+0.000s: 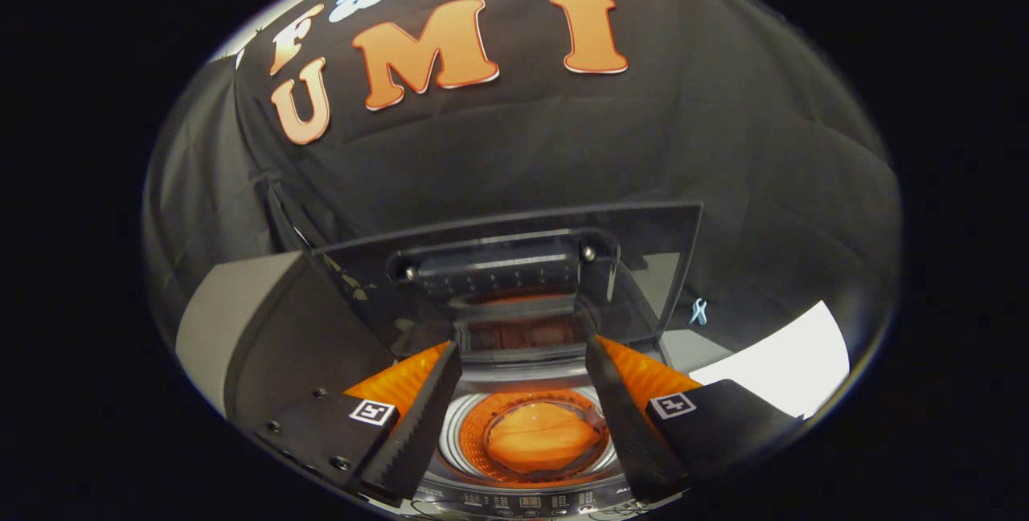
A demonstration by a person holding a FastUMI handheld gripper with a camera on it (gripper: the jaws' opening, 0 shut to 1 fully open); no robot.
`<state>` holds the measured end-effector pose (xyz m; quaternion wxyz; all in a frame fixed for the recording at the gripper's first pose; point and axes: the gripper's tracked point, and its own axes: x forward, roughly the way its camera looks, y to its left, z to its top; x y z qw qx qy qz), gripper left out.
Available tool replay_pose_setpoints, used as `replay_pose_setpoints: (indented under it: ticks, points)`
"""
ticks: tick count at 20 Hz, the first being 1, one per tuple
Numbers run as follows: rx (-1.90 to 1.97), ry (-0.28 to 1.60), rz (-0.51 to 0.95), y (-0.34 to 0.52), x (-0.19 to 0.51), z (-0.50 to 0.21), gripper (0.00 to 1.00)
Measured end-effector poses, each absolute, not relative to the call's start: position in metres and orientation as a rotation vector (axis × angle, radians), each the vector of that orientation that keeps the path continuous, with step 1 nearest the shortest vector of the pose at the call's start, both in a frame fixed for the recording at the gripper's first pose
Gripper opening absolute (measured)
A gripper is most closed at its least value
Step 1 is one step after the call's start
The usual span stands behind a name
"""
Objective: Put the clothes into the washing machine and then close the washing machine lid.
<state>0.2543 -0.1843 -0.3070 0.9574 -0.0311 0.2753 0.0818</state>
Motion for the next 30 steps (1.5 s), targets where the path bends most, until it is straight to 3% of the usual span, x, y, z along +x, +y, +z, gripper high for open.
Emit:
replay_pose_setpoints:
  ticks: [12, 22, 30]
  points:
    - [-0.114, 0.399, 0.169, -0.159, 0.321, -0.230, 0.99]
    - [-0.195, 0.454, 0.183, -0.134, 0.386, -0.260, 0.99]
    - [-0.173, 0.512, 0.165, -0.136, 0.398, -0.283, 0.99]
